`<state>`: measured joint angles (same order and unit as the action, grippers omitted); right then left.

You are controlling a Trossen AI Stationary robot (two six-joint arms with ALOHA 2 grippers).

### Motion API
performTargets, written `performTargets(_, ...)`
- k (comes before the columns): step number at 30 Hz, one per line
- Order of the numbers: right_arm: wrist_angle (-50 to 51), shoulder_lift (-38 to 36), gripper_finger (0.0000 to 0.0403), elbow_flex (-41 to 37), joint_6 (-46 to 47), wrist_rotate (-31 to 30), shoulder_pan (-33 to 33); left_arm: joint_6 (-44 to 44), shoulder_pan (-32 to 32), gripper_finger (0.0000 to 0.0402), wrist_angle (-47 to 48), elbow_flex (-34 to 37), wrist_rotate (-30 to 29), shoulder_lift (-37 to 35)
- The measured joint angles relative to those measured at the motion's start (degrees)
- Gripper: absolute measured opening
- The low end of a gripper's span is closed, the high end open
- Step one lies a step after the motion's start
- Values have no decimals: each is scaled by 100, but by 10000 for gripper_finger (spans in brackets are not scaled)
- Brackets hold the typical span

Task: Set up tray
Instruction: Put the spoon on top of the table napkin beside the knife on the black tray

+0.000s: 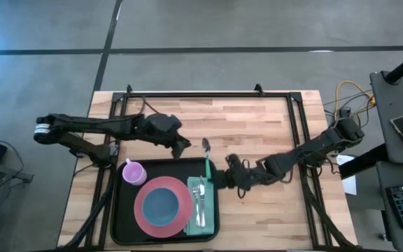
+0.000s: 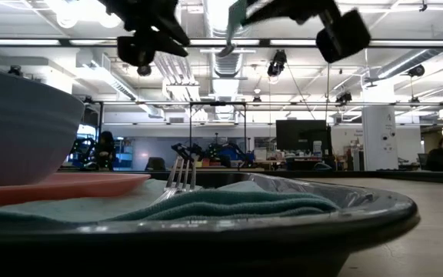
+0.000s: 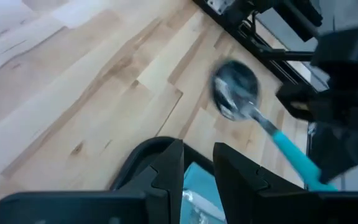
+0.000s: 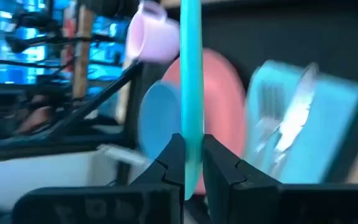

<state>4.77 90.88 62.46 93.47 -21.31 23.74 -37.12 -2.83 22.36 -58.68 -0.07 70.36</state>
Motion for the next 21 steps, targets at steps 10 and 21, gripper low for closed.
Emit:
performTargets(10, -1984, 1415, 20, 0, 2145, -864, 1156, -514, -7, 68, -303, 1758, 2, -2079)
performTargets(21, -2804, 3282, 23, 998, 3333, -1327, 1581, -1910, -7, 68, -1457, 3404, -8, -3610)
